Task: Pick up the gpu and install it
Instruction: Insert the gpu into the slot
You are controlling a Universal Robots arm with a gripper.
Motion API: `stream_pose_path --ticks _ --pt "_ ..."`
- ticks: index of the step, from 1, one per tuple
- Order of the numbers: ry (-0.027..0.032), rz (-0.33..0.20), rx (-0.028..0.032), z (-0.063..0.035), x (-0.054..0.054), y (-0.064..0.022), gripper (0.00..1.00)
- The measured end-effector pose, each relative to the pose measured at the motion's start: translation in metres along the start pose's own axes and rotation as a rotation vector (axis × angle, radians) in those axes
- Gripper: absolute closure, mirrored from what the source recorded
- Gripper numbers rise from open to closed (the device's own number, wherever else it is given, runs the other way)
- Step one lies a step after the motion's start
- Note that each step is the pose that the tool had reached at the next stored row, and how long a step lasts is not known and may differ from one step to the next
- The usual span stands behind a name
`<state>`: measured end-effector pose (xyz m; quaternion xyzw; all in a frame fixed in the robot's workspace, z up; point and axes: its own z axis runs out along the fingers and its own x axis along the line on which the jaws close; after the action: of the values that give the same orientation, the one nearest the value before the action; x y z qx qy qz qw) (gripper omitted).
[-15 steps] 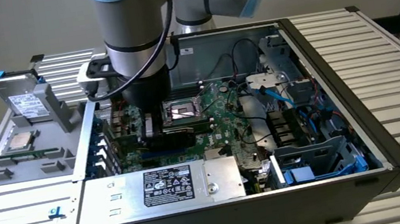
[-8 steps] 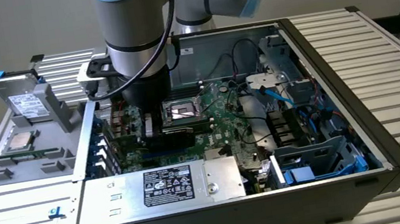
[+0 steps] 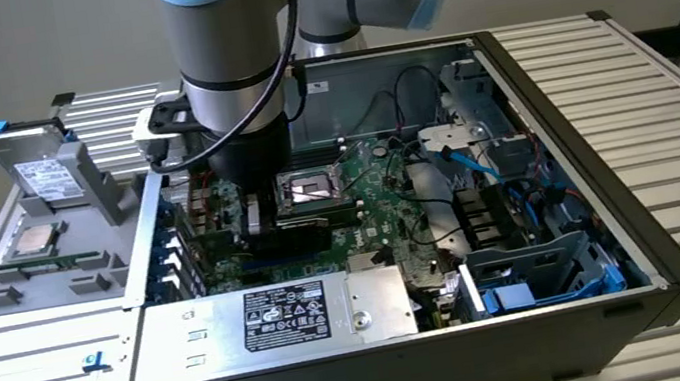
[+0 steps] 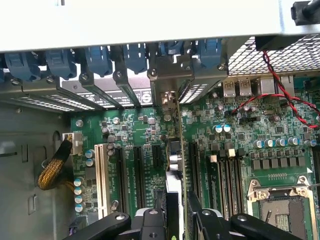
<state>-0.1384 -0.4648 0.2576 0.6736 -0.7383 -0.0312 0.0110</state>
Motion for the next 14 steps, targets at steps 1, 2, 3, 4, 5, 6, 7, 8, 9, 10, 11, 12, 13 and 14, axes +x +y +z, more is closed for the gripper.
stream_pose_path --ticks 1,2,3,4,5,6,7,8,9,10,11,12,13,14 --pt "0.0000 0.000 0.0000 0.0002 0.0000 0.0000 0.72" --pt "-0.0001 0.000 0.0000 0.0004 0.0000 -0.0001 0.72" --pt "-0.0003 0.000 0.0002 0.0008 0.0000 -0.0001 0.72" --pt "-0.0002 0.000 0.0001 0.0010 0.0000 -0.0001 0.72" --pt "-0.0002 0.001 0.0000 0.0015 0.0000 -0.0001 0.72" --pt "-0.0001 0.001 -0.0001 0.0020 0.0001 -0.0001 0.72" --pt "0.0000 0.001 -0.0001 0.0022 0.0001 -0.0002 0.72" --pt "0.0001 0.002 -0.0001 0.0022 0.0001 -0.0001 0.72" --pt "0.0000 0.002 0.0000 0.0023 0.0001 -0.0002 0.72" --pt "-0.0001 0.002 0.0000 0.0024 0.0001 -0.0002 0.72" --pt "-0.0003 0.002 0.0001 0.0025 0.0001 -0.0002 0.72" --pt "-0.0004 0.002 0.0001 0.0025 0.0000 -0.0002 0.72" --pt "-0.0004 0.002 0.0001 0.0025 0.0000 -0.0002 0.72" --pt "-0.0004 0.002 0.0001 0.0025 0.0000 -0.0002 0.72"
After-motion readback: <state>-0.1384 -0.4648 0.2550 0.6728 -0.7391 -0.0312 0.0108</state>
